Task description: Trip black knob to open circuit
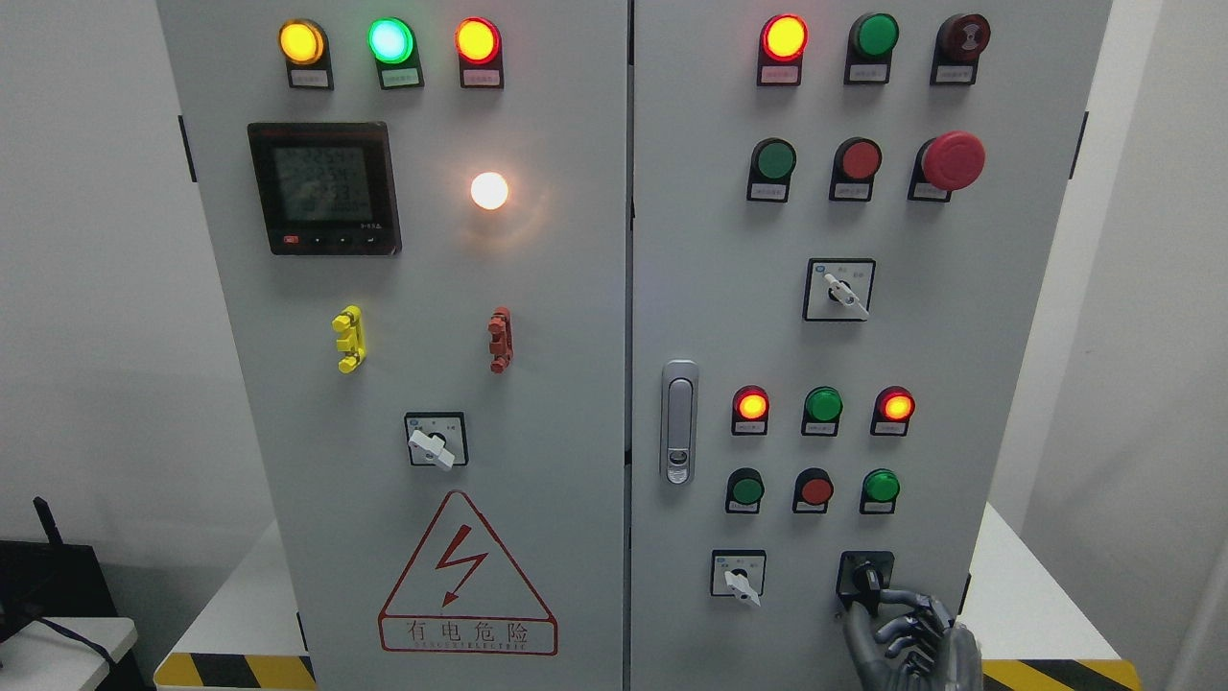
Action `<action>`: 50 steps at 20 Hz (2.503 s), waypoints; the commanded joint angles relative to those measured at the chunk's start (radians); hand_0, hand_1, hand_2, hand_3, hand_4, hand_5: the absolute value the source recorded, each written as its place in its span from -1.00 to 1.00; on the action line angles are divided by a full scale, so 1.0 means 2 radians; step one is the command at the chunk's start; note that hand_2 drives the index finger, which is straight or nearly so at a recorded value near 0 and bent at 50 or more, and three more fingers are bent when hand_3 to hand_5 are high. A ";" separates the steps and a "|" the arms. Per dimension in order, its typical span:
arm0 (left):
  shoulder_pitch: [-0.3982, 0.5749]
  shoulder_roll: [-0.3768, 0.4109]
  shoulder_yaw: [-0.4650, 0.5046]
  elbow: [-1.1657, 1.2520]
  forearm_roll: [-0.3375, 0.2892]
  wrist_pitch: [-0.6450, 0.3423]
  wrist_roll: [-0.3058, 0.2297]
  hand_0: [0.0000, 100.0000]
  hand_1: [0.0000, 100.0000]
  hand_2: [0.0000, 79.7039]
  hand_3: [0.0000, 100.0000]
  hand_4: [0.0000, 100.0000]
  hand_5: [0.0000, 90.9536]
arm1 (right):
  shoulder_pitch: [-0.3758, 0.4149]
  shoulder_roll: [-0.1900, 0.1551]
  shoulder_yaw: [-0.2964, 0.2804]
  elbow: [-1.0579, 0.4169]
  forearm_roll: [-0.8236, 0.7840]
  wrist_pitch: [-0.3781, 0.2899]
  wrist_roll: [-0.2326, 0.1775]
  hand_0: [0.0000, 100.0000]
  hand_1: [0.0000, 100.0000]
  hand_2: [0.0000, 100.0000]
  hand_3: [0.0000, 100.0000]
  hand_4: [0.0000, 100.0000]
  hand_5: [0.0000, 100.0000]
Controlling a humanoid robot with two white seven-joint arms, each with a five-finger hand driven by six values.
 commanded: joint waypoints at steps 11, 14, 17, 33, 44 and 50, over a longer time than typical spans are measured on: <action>-0.004 0.000 0.000 0.000 -0.016 0.000 0.000 -0.76 -0.22 -1.00 -1.00 -1.00 -1.00 | -0.004 0.002 -0.003 0.001 0.000 0.000 0.000 -0.13 0.64 -0.05 0.63 0.75 0.94; -0.004 0.000 0.000 0.000 -0.016 0.000 0.000 -0.76 -0.22 -1.00 -1.00 -1.00 -1.00 | -0.003 0.002 -0.003 0.001 0.000 0.000 0.000 -0.11 0.64 -0.05 0.63 0.76 0.94; -0.004 0.000 0.000 0.000 -0.017 0.000 0.000 -0.76 -0.22 -1.00 -1.00 -1.00 -1.00 | -0.003 0.002 -0.003 0.001 0.000 0.000 0.000 -0.06 0.65 -0.04 0.64 0.75 0.94; -0.004 0.000 0.000 0.000 -0.017 0.000 0.000 -0.76 -0.22 -1.00 -1.00 -1.00 -1.00 | -0.003 0.002 -0.003 0.001 0.000 -0.001 0.000 0.13 0.69 -0.02 0.65 0.75 0.92; -0.004 0.000 0.000 0.000 -0.017 0.000 0.000 -0.76 -0.22 -1.00 -1.00 -1.00 -1.00 | -0.003 0.002 -0.003 0.001 0.000 -0.002 0.000 0.15 0.65 0.03 0.67 0.77 0.93; -0.004 -0.001 0.000 0.000 -0.017 0.000 0.000 -0.76 -0.22 -1.00 -1.00 -1.00 -1.00 | -0.003 0.002 -0.003 0.001 0.000 -0.002 0.000 0.16 0.62 0.05 0.69 0.77 0.93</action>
